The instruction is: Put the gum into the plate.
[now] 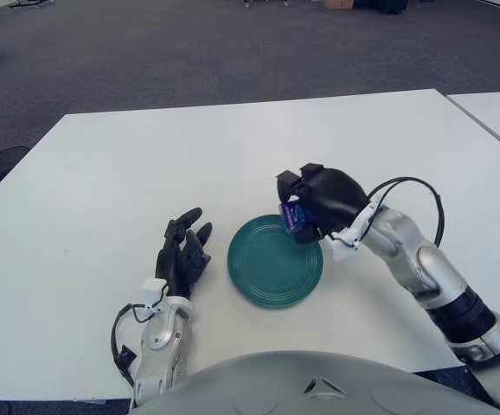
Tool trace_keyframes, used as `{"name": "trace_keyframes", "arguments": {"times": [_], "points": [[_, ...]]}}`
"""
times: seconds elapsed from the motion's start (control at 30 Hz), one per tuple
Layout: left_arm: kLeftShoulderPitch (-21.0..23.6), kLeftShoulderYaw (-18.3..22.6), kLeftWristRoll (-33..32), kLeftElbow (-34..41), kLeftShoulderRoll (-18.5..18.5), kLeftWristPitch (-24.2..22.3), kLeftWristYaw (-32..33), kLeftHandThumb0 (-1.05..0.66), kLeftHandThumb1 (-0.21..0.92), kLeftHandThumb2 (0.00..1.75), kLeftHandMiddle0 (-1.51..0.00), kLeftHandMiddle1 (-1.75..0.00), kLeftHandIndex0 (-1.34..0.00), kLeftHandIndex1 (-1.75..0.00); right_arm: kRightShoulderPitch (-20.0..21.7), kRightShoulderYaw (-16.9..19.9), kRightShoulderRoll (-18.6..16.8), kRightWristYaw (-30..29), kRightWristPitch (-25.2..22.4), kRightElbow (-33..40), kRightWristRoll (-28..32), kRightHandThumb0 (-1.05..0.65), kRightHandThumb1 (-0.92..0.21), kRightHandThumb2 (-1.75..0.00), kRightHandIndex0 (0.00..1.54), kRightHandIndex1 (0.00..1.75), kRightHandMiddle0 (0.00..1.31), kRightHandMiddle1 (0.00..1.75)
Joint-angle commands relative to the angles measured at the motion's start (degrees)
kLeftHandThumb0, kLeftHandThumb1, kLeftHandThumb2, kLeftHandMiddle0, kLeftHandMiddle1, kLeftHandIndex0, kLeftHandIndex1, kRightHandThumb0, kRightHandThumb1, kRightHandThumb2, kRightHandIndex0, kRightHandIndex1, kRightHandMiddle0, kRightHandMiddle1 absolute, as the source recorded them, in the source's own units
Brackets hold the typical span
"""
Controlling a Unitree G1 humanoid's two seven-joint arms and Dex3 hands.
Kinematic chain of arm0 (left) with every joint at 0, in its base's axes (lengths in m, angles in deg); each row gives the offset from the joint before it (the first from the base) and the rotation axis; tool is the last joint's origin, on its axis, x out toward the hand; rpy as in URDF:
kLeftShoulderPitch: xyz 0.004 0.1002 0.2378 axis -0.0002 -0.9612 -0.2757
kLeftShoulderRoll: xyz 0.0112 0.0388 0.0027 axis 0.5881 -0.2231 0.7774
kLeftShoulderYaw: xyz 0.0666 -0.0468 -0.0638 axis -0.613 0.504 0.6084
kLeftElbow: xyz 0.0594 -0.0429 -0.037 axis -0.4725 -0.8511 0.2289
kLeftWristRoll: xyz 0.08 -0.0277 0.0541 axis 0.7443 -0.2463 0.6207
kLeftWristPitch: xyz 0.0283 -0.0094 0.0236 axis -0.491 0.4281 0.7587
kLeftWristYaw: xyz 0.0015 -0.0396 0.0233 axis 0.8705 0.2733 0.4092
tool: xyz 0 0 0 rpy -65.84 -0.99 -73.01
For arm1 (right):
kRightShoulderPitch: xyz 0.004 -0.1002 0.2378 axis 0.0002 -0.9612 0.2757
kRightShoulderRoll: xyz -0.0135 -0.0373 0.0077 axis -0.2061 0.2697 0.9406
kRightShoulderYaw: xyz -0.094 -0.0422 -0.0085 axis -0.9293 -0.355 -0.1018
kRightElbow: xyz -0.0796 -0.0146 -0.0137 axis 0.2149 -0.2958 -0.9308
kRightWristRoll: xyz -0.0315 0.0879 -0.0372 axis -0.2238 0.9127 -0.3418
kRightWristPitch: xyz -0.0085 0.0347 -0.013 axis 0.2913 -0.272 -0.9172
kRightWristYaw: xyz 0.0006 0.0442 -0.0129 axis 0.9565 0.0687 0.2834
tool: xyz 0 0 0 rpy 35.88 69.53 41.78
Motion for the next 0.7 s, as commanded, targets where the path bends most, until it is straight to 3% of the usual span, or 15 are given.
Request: {"name": "trace_keyframes", "arguments": {"times": [0.0,0.37,0.67], "points": [[-0.07,-0.17,0.56,-0.39,-0.20,-0.43,0.44,-0.78,0.92,0.90,-0.51,-0.29,-0.17,-0.99,0.00,-1.33,-1.13,2.25,-0.14,1.33,-1.16,-0.40,-0.60,-0.96,0.79,1.75,0.40,1.75],[-0.75,-1.01,0.69,0.34,-0.84,-1.57,0.37,-0.79,0.92,0.90,-0.49,-0.30,-0.14,-1.00,2.55,-4.61,-1.96,13.03,2.01,4.65,0.49,-0.41,-0.58,-0.98,0.81,1.75,0.41,1.75],[-1.08,-1.38,0.12,0.03,-1.36,-1.56,0.25,-0.80,0.92,0.90,-0.50,-0.31,-0.15,-1.01,0.28,-6.58,-3.63,16.45,2.35,7.94,0.18,-0.40,-0.60,-0.95,0.79,1.75,0.40,1.75]]}}
